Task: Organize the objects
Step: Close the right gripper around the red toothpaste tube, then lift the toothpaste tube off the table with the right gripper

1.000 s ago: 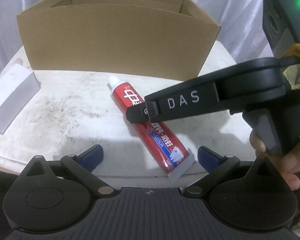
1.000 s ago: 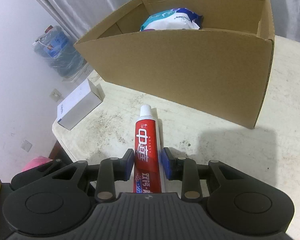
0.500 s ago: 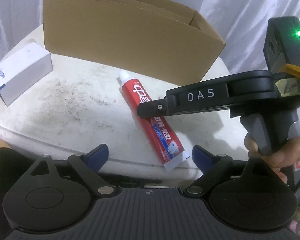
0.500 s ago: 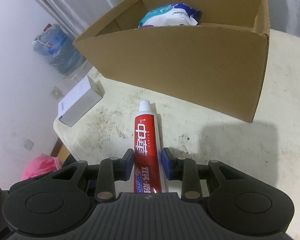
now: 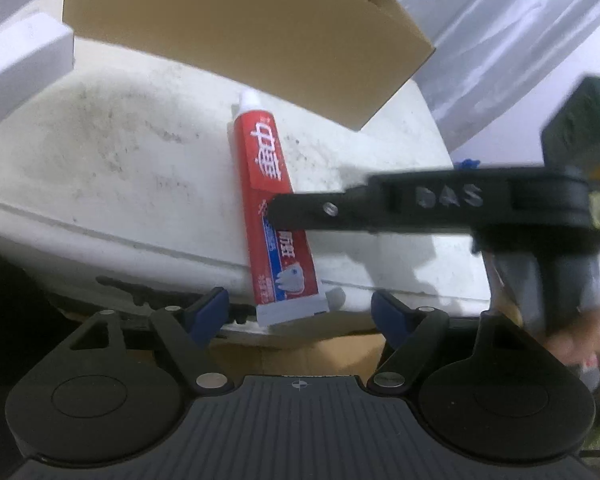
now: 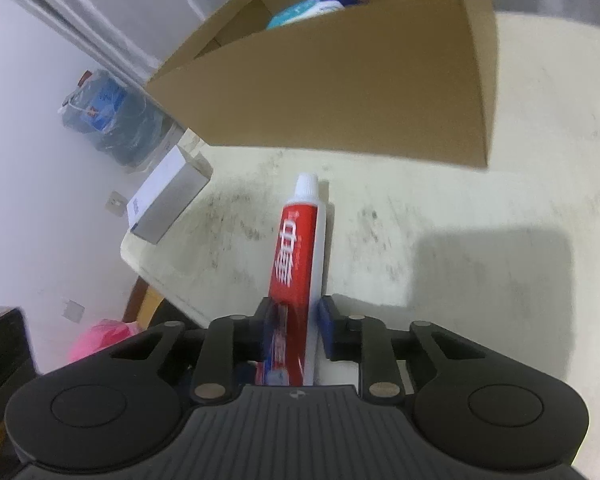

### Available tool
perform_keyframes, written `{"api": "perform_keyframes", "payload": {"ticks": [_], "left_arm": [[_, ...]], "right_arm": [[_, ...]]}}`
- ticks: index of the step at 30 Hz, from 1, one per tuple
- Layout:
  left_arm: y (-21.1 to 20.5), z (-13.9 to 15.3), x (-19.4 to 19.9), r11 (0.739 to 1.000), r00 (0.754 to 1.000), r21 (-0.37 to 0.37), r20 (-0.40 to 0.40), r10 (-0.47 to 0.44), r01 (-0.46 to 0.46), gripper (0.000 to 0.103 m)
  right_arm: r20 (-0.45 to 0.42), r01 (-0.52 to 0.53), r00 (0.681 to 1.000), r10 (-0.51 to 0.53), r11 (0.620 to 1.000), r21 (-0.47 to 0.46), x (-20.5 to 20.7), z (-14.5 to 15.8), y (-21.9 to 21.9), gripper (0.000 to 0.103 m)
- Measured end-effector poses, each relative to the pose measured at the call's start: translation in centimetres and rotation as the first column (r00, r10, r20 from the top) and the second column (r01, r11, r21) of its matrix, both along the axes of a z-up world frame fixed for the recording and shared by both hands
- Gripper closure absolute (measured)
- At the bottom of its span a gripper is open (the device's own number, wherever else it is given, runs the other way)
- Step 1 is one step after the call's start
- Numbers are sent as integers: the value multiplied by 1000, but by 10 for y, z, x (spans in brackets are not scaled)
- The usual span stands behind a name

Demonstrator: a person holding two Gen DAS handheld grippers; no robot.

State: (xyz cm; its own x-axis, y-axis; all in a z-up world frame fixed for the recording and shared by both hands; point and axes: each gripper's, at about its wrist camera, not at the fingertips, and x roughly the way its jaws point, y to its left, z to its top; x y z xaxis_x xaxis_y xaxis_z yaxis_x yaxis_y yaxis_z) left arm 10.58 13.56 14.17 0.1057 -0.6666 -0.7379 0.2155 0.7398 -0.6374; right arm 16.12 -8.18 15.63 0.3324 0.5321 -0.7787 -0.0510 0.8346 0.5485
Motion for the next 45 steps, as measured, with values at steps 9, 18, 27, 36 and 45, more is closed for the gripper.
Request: {"api": "perform_keyframes", "payload": {"ticks": [9, 18, 27, 36, 45], "left_arm": [[-2, -2, 0, 1000, 1000, 11, -23, -21, 21, 41], [-13, 0, -1, 999, 1000, 31, -9, -22, 23, 40], [-6, 3, -7, 1000, 1000, 15, 9, -10, 10, 40], [-12, -2, -7, 1000, 1000, -24, -24, -17, 16, 43], [-23, -6, -8, 998, 998, -57, -58, -37, 34, 76]], "right_arm": [[-12, 35, 999, -35, 999, 9, -7, 7, -5, 84], [88, -29, 995, 49, 977, -213, 32, 13, 39, 56], [96, -44, 993, 65, 977, -210, 18, 9, 40, 71], [33, 29, 999, -26, 994, -105, -17, 10, 16, 72], [-64, 126, 991, -121, 990, 69, -33, -1, -9, 72]]}}
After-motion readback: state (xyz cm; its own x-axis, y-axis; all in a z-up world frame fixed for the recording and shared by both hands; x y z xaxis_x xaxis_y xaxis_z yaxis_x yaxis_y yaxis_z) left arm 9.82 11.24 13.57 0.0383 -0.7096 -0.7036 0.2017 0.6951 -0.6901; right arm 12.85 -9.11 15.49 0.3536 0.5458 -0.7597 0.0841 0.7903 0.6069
